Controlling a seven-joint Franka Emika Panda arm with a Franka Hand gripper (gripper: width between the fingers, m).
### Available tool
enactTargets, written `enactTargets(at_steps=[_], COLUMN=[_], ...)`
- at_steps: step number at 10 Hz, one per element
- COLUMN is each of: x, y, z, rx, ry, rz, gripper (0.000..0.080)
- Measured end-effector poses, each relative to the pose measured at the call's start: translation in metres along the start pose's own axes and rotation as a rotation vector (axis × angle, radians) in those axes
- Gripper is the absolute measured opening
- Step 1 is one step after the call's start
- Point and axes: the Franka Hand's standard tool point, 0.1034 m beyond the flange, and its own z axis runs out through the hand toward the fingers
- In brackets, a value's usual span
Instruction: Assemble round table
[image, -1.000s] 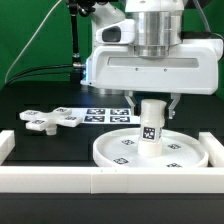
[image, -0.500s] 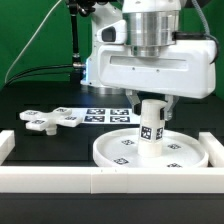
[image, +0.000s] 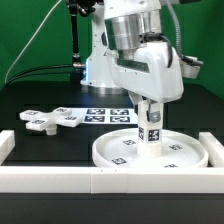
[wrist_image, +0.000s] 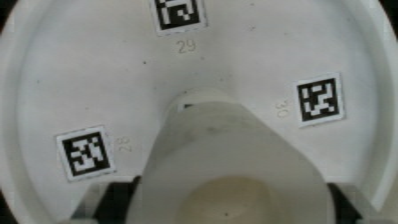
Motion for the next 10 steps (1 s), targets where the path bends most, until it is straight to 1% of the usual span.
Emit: enactTargets(at_steps=[2, 3, 4, 5, 7, 8, 9, 10], x=[-0.0012, -0.0018, -0.0022, -0.0053, -0.0046, -0.0051, -0.0054, -0.0058], y=[0.0000, 0.0004, 0.0009, -0.0044, -0.0057, -0.0057, -0.0058, -0.0062], z=[0.0005, 0.0004, -0.0001, -0.0028, -0.0029, -0.0028, -0.0028, -0.0030], rx=[0.008, 0.003, -0.013, -0.035, -0.026, -0.026, -0.026, -0.025], ry=[-0.017, -0.026, -0.035, -0.020, -0.020, -0.021, -0.021, -0.022], rz=[0.110, 0.209, 0.302, 0.402, 0.458, 0.432, 0.391, 0.370], gripper=[0.0409, 0.0409, 0.0409, 0.0409, 0.0409, 0.0409, 0.0582, 0.0582])
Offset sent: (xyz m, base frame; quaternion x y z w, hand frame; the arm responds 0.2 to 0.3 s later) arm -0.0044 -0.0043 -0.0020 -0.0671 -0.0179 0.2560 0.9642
